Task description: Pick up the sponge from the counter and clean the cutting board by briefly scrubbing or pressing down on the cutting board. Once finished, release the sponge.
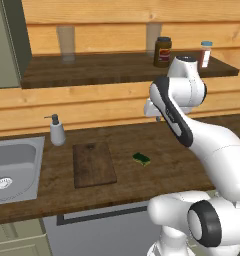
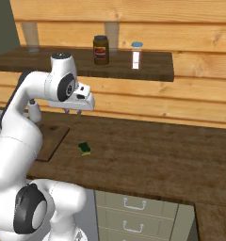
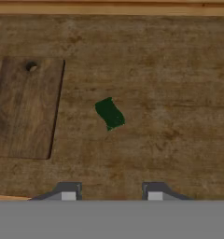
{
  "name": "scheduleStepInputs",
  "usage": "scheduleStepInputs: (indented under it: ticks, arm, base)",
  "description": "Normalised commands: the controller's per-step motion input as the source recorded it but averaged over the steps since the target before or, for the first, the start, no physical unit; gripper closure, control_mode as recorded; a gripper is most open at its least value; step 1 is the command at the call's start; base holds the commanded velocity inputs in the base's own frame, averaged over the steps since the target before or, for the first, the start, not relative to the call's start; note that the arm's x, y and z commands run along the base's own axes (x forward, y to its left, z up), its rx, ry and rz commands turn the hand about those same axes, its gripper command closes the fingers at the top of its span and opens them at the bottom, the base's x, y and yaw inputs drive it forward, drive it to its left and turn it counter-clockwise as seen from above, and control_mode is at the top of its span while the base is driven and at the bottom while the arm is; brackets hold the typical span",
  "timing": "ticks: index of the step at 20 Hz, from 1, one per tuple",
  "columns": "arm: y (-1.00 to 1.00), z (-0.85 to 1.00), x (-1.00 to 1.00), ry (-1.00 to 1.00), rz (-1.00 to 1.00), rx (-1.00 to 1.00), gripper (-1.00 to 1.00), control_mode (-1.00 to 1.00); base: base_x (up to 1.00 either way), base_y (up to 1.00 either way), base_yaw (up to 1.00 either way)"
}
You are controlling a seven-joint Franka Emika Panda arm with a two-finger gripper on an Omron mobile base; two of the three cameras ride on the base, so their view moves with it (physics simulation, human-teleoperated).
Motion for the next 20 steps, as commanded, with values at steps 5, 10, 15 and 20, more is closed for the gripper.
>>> scheduleStepInputs:
  ticks: [5,10,15,20]
  arm:
    - [0.16,-0.24,0.19,0.00,0.00,0.00,-1.00,-1.00]
    - [0.10,-0.83,0.85,0.01,0.04,0.00,-1.00,-1.00]
    - [0.35,-1.00,0.49,0.00,0.13,0.00,-1.00,-1.00]
    - [0.00,-0.56,0.16,0.00,0.18,-0.04,-1.00,-1.00]
  base:
    - [0.00,0.00,0.00]
    - [0.00,0.00,0.00]
    - [0.00,0.00,0.00]
    - [0.00,0.00,0.00]
